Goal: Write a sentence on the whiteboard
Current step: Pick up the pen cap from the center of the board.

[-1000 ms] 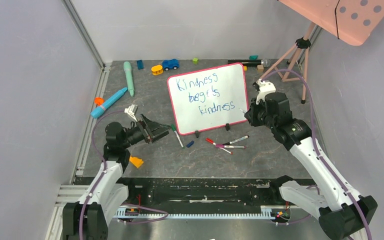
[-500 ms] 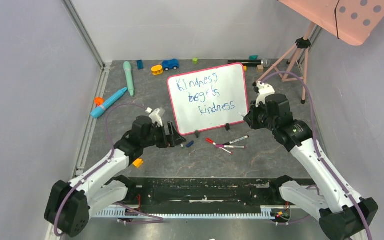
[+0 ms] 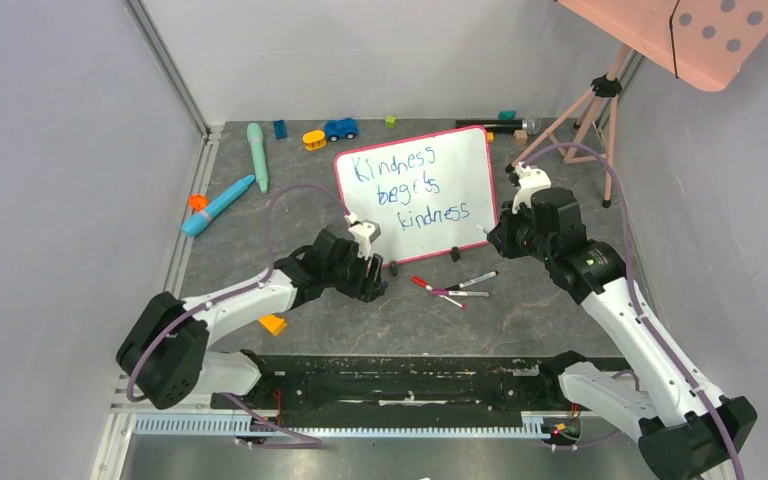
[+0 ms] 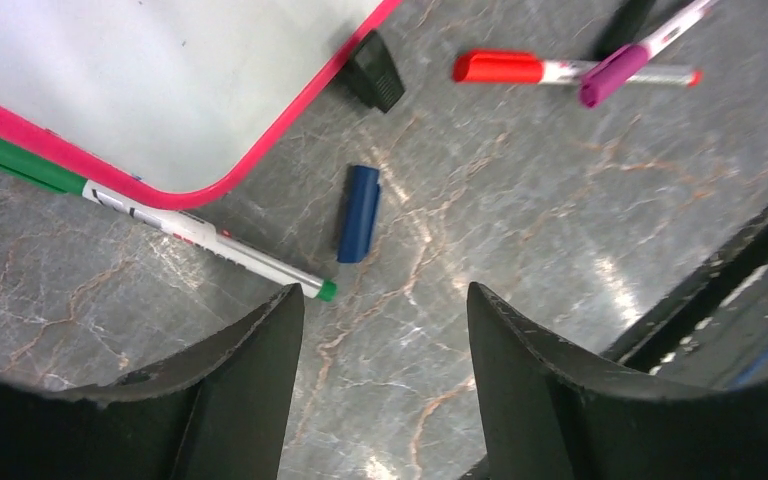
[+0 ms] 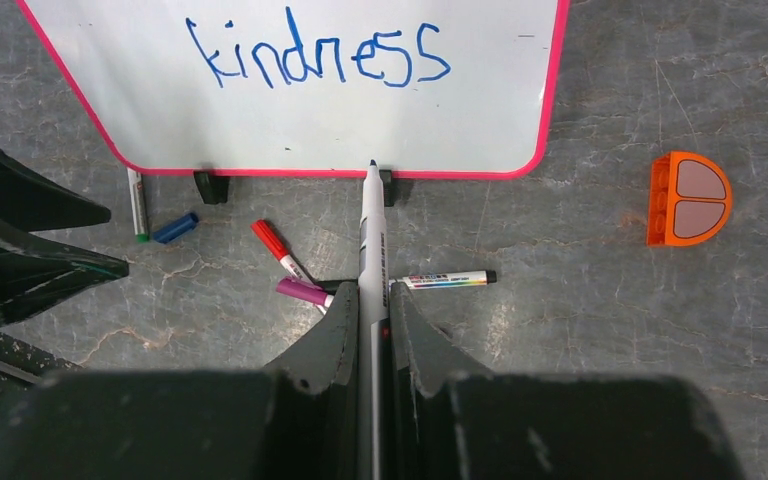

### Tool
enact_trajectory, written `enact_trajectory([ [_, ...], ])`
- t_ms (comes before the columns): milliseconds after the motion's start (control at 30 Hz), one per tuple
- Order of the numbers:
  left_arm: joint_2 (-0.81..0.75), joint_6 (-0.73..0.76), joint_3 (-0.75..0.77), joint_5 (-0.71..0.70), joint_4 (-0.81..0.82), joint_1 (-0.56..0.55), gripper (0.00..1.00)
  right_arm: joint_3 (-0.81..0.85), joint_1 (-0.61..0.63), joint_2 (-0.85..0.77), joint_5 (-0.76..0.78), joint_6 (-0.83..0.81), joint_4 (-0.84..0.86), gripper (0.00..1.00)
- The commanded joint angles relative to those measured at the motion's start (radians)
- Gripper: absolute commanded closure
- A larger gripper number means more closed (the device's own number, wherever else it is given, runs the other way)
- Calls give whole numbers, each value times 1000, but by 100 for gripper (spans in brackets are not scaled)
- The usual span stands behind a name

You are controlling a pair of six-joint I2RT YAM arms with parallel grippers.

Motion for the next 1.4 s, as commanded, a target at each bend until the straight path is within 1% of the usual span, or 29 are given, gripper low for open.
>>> enact_trajectory([
  [0,68,135,64,-51,-14,-10,34,15,-4,-19,8,16,30,100],
  [333,176,188,89,-16,6,-23,40,3,-4,-24,23,30,35,100],
  [433,192,205,104,-40,3,-30,40,-3,-4,-26,23,33,36,100],
  [533,216,222,124,-23,-3,-32,40,-5,-4,-27,23,34,36,100],
  [633,249,218,143,-22,-27,-39,41,-6,-4,-23,23,36,37,100],
  [767,259,209,136,-42,-21,-60,42,-9,-4,-21,23,41,44,100],
  [867,273,204,133,-47,-20,-71,44,-12,-4,-20,23,43,47,100],
  [1100,271,182,95,-47,11,-77,61,-8,-4,-13,23,44,53,100],
  [1133,261,183,92,-42,11,-81,65,-8,-4,-11,23,43,53,100],
  [1200,235,184,87,-39,5,-88,78,-6,-4,-8,23,43,54,100],
  [1233,224,184,87,-26,1,-89,82,-7,-4,-8,23,43,55,100],
  [1367,167,196,82,45,2,-90,95,-14,-4,-4,2,45,62,100],
])
